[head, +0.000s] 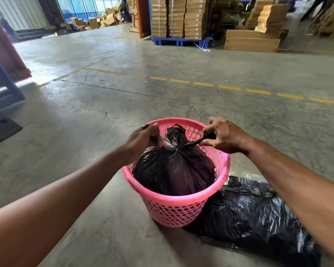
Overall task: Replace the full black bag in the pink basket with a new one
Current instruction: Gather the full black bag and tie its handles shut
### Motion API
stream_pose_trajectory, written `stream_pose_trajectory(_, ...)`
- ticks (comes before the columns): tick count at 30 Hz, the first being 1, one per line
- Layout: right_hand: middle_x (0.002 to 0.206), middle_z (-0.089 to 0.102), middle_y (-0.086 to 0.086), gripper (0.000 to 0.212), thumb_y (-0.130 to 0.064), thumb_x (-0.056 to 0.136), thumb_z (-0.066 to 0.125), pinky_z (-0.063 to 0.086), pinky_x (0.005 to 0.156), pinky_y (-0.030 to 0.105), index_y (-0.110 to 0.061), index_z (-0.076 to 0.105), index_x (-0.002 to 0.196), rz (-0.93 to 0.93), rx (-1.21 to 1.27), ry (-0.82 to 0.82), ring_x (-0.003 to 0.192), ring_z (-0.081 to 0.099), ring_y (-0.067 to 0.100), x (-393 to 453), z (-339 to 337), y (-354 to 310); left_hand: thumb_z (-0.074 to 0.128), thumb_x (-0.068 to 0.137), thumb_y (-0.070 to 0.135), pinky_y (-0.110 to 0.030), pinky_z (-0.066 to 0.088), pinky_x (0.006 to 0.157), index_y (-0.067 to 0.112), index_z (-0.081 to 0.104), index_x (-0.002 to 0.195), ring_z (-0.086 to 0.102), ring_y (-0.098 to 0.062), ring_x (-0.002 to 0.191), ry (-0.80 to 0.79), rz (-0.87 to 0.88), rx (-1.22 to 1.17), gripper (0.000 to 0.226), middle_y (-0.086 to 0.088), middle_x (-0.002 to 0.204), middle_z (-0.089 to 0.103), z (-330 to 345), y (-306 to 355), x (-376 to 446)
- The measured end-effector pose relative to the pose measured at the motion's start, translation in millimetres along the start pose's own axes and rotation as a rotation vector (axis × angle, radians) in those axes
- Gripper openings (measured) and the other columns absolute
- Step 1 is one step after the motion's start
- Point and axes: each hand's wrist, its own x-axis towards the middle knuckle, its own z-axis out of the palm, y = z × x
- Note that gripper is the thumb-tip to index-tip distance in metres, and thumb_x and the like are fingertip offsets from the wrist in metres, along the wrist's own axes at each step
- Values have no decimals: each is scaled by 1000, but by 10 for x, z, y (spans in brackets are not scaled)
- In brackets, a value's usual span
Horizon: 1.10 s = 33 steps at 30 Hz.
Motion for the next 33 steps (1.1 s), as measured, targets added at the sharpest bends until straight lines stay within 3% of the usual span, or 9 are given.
stream_pose_trajectory(4,96,68,-5,6,-35,81,78,52,83,35,-30,80,85,-35,40,23,95,64,17,79,-223,-187,60,93,9,-25,38,59,15,56,91,46,-5,46,43,-65,-82,8,2,66,51,237,64,158)
stream_pose_trajectory(8,79,79,-7,9,-16,76,78,59,71,28,-21,82,82,-100,152,93,74,73,2,126,-372,-522,69,77,3,-17,49,57,13,50,130,59,1,57,-108,1,228,57,15,65,66,341,110,240)
stream_pose_trajectory(10,75,77,-5,7,-15,72,78,57,66,30,-19,78,77,-157,192,138,70,71,3,130,-402,-675,80,74,11,-15,54,72,17,51,129,61,2,72,-161,40,461,63,15,83,66,418,128,264)
stream_pose_trajectory(13,72,71,-6,10,-13,70,75,55,62,33,-17,72,78,-220,219,170,66,68,7,117,-412,-835,69,91,20,-19,44,72,16,61,102,53,4,72,-226,210,745,14,10,82,57,500,127,294)
stream_pose_trajectory(15,79,71,-6,21,-13,70,72,53,59,27,-20,71,89,-220,321,198,64,68,10,132,-414,-837,52,102,8,-18,39,60,17,55,81,47,5,54,-200,197,613,23,6,67,45,501,111,304)
stream_pose_trajectory(19,104,67,-8,39,-16,68,66,49,60,21,-27,68,106,-148,301,168,66,66,14,137,-380,-635,44,106,8,-24,30,52,24,60,83,38,-2,45,-156,46,397,33,4,62,41,458,84,280)
stream_pose_trajectory(23,86,72,-5,20,-7,70,71,56,64,33,-21,72,85,-140,273,190,69,71,12,90,-131,-567,44,105,6,-23,34,55,7,57,99,44,-5,53,-183,6,398,15,3,63,45,537,57,285)
stream_pose_trajectory(28,67,77,1,17,-7,70,71,61,67,39,-19,81,79,17,434,254,66,75,16,158,-119,-399,42,105,11,-29,51,75,-2,65,108,66,-17,64,-183,-73,231,26,-10,68,65,183,4,286)
stream_pose_trajectory(33,69,75,22,10,11,74,72,56,66,39,4,76,81,69,708,115,59,70,26,33,-102,-261,40,106,19,-22,53,62,6,69,101,67,-21,67,-172,-213,-72,32,-22,90,77,112,-32,285)
